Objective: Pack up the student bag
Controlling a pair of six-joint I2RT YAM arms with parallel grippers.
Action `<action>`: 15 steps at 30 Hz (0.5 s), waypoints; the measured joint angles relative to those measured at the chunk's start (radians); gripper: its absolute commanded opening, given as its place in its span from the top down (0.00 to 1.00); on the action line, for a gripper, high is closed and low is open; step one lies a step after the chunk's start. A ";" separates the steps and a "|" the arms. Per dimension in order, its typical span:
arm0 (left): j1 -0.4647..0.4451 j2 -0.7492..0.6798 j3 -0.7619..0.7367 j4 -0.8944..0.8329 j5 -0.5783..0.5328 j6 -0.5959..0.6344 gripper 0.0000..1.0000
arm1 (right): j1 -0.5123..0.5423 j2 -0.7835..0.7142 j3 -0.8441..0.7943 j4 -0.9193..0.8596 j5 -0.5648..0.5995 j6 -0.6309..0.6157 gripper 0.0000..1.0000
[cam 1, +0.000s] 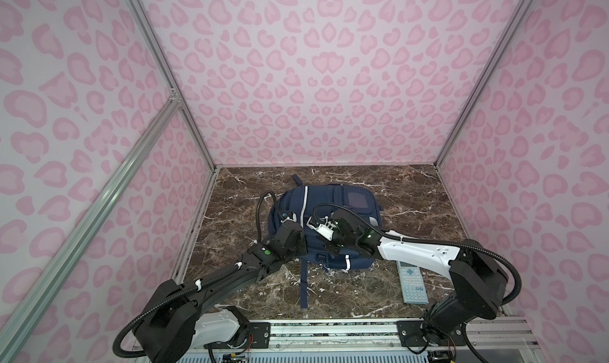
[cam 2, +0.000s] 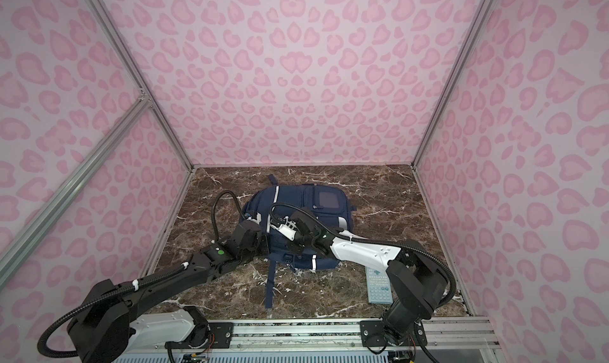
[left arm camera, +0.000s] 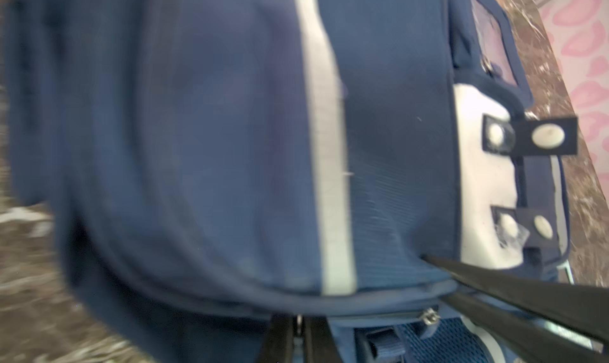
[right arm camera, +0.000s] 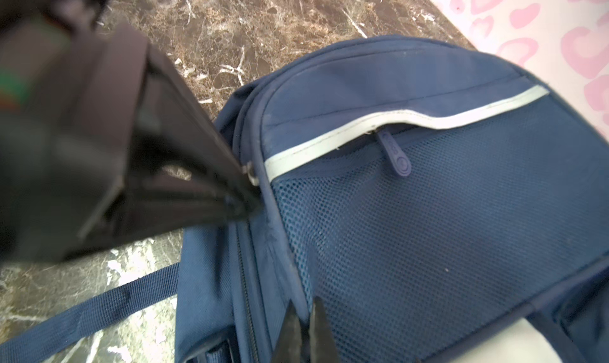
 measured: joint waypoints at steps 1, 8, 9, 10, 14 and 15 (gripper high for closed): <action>0.022 -0.020 -0.004 -0.009 0.001 0.001 0.97 | 0.000 0.000 0.002 0.001 0.005 0.000 1.00; 0.115 -0.184 -0.048 -0.075 0.045 0.041 0.96 | 0.008 -0.006 0.014 -0.002 -0.006 -0.039 1.00; 0.116 -0.197 -0.056 -0.077 0.057 0.042 0.97 | 0.007 -0.013 0.013 -0.005 -0.007 -0.051 1.00; 0.117 -0.208 -0.068 -0.073 0.071 0.048 0.97 | 0.002 -0.022 0.009 -0.008 -0.008 -0.062 1.00; 0.060 -0.236 -0.097 -0.053 0.123 0.039 0.97 | -0.039 -0.053 -0.024 -0.029 0.001 -0.092 0.86; 0.027 -0.242 -0.099 -0.045 0.124 0.029 0.97 | -0.055 -0.062 -0.032 -0.040 0.007 -0.103 0.66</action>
